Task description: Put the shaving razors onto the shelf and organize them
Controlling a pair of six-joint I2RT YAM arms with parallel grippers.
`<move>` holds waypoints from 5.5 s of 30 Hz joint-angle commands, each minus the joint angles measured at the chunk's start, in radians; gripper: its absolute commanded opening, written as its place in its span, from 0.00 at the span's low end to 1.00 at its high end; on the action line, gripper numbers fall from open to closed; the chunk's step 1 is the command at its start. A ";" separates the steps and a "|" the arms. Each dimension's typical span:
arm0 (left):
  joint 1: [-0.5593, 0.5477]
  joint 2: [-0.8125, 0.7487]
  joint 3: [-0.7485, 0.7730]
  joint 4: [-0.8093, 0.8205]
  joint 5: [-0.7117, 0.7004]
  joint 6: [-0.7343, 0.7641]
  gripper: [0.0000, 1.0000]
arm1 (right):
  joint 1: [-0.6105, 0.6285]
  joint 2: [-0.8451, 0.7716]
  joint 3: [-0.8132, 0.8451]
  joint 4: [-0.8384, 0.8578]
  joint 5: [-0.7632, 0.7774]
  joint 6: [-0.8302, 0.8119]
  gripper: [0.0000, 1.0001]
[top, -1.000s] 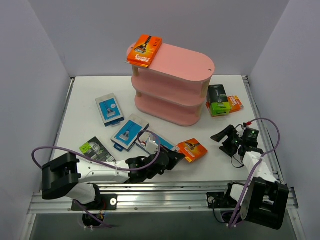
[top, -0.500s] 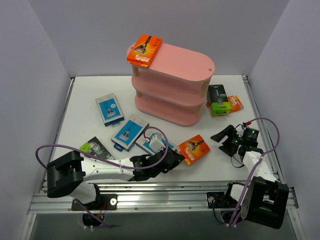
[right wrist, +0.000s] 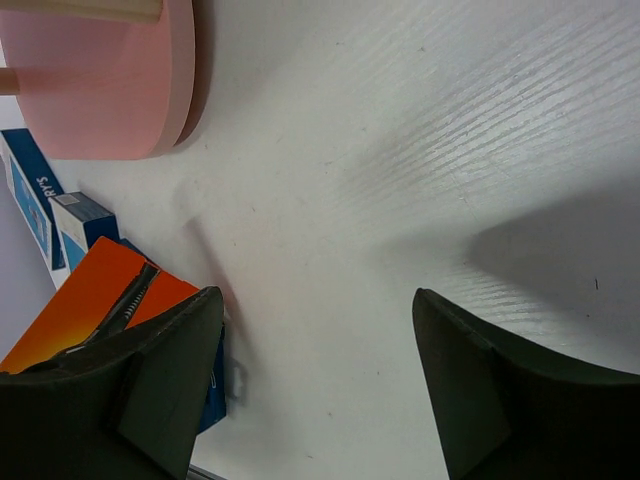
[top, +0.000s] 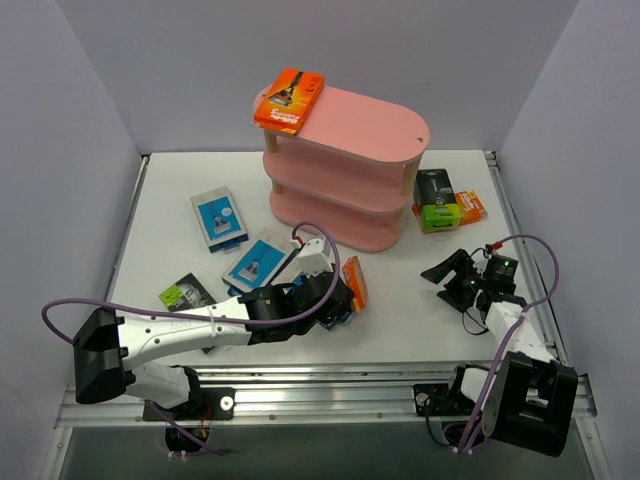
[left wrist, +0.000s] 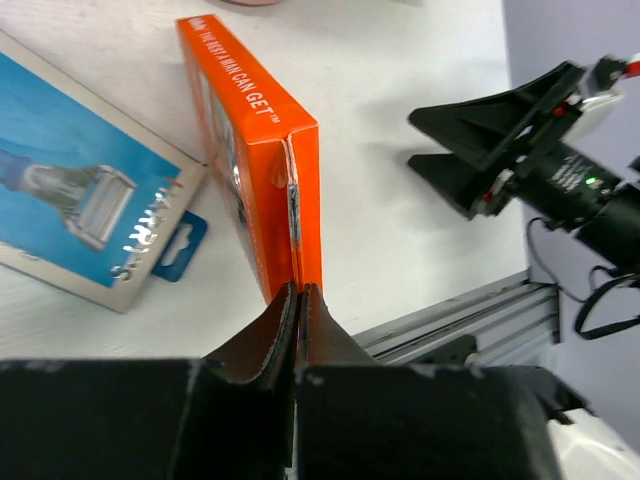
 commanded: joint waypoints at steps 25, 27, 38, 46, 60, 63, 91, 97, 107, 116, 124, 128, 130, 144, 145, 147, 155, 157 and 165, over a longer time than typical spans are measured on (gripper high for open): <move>0.078 -0.170 0.362 -0.727 0.127 0.330 0.02 | 0.001 0.019 -0.024 0.105 -0.105 -0.028 0.72; 0.080 -0.179 0.382 -0.755 0.133 0.341 0.02 | 0.004 0.016 -0.025 0.106 -0.105 -0.027 0.72; 0.091 -0.169 0.449 -0.963 0.172 0.356 0.02 | 0.018 0.024 -0.027 0.108 -0.107 -0.027 0.72; 0.091 -0.201 0.477 -1.069 0.212 0.336 0.02 | 0.022 0.020 -0.030 0.112 -0.102 -0.027 0.72; 0.087 -0.187 0.492 -1.207 0.290 0.358 0.02 | 0.032 0.020 -0.036 0.120 -0.099 -0.024 0.72; 0.087 -0.181 0.486 -1.210 0.314 0.365 0.02 | 0.032 0.020 -0.036 0.120 -0.101 -0.024 0.72; 0.077 -0.110 0.385 -1.230 0.497 0.430 0.02 | 0.033 0.024 -0.047 0.135 -0.105 -0.020 0.72; 0.074 -0.086 0.377 -1.223 0.480 0.428 0.02 | 0.035 0.019 -0.047 0.138 -0.105 -0.019 0.72; 0.074 -0.084 0.367 -1.206 0.480 0.410 0.03 | 0.035 0.017 -0.050 0.144 -0.107 -0.017 0.72; 0.074 -0.067 0.365 -1.200 0.477 0.411 0.08 | 0.035 0.019 -0.053 0.154 -0.108 -0.016 0.72; 0.074 -0.054 0.368 -1.203 0.475 0.408 0.13 | 0.035 0.014 -0.055 0.157 -0.110 -0.016 0.72; 0.074 -0.046 0.368 -1.197 0.477 0.407 0.14 | 0.035 0.014 -0.056 0.160 -0.110 -0.016 0.72; 0.074 -0.040 0.368 -1.195 0.477 0.407 0.16 | 0.035 0.014 -0.056 0.163 -0.112 -0.014 0.72; 0.074 -0.024 0.367 -1.201 0.468 0.398 0.22 | 0.035 0.008 -0.061 0.171 -0.118 -0.013 0.72; 0.074 -0.021 0.364 -1.200 0.466 0.399 0.22 | 0.035 0.007 -0.062 0.172 -0.118 -0.013 0.72; 0.074 -0.018 0.362 -1.198 0.465 0.401 0.23 | 0.035 0.005 -0.062 0.172 -0.118 -0.011 0.73; 0.074 -0.006 0.380 -1.232 0.416 0.405 0.02 | 0.035 0.005 -0.062 0.174 -0.118 -0.011 0.73; 0.074 -0.003 0.399 -1.252 0.402 0.407 0.02 | 0.035 0.007 -0.062 0.175 -0.118 -0.011 0.73; 0.066 0.020 0.554 -1.304 0.310 0.441 0.02 | 0.035 0.014 -0.061 0.175 -0.121 -0.011 0.73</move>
